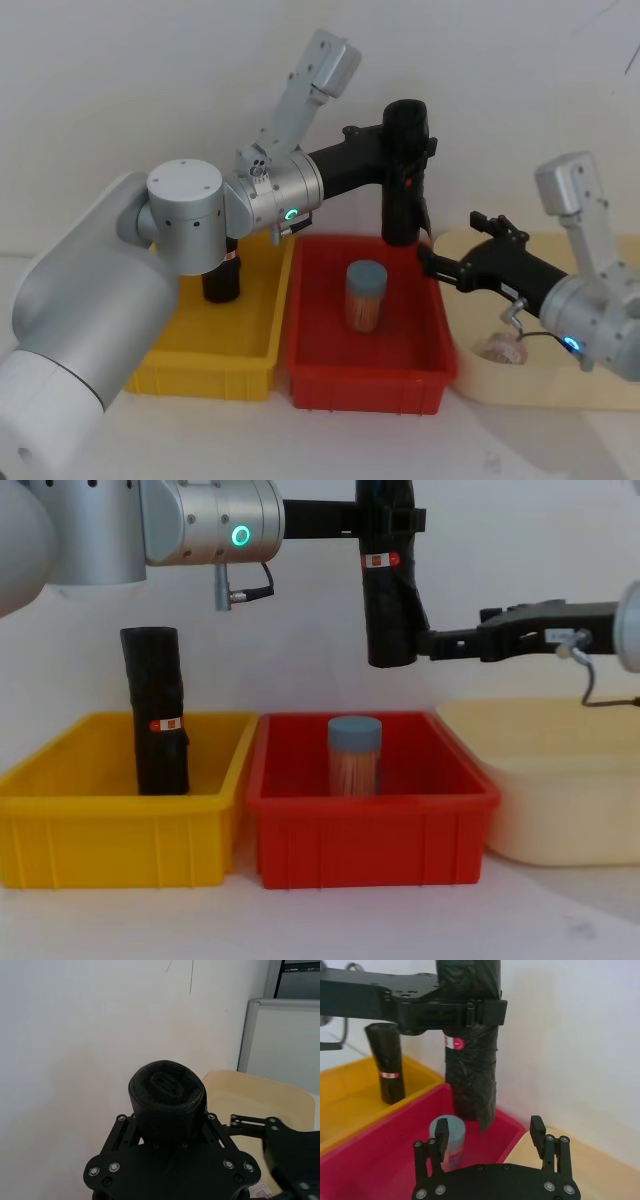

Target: Pick up the garbage bag with the one hand and transfer it to the other hand.

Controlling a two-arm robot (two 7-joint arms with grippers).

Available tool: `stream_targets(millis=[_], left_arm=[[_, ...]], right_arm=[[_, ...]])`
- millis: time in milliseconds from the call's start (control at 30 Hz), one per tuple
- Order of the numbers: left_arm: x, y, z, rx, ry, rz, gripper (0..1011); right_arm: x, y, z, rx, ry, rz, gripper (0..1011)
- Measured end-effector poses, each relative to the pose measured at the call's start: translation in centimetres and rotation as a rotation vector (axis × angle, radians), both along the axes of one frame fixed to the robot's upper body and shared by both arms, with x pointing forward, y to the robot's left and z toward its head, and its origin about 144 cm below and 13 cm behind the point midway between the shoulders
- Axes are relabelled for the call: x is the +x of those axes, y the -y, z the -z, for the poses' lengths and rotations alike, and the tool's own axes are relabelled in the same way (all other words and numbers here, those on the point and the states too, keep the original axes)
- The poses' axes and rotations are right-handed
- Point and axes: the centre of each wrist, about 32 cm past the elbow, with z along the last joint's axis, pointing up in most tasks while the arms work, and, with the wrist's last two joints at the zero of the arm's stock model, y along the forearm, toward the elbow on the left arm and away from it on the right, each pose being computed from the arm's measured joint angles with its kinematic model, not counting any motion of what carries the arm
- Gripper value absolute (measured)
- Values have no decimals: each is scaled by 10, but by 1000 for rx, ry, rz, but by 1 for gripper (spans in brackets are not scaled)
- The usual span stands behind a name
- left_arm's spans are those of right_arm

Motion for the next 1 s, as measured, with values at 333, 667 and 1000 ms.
stream_targets(millis=[333, 667, 1000], left_arm=[[0, 1, 0, 0, 0, 2, 371], [0, 1, 0, 1, 0, 2, 371], [0, 1, 0, 1, 0, 2, 371]], right_arm=[[18, -25, 0, -29, 3, 65, 999], [32, -49, 0, -44, 5, 91, 1000], [41, -63, -1, -41, 9, 94, 1000]])
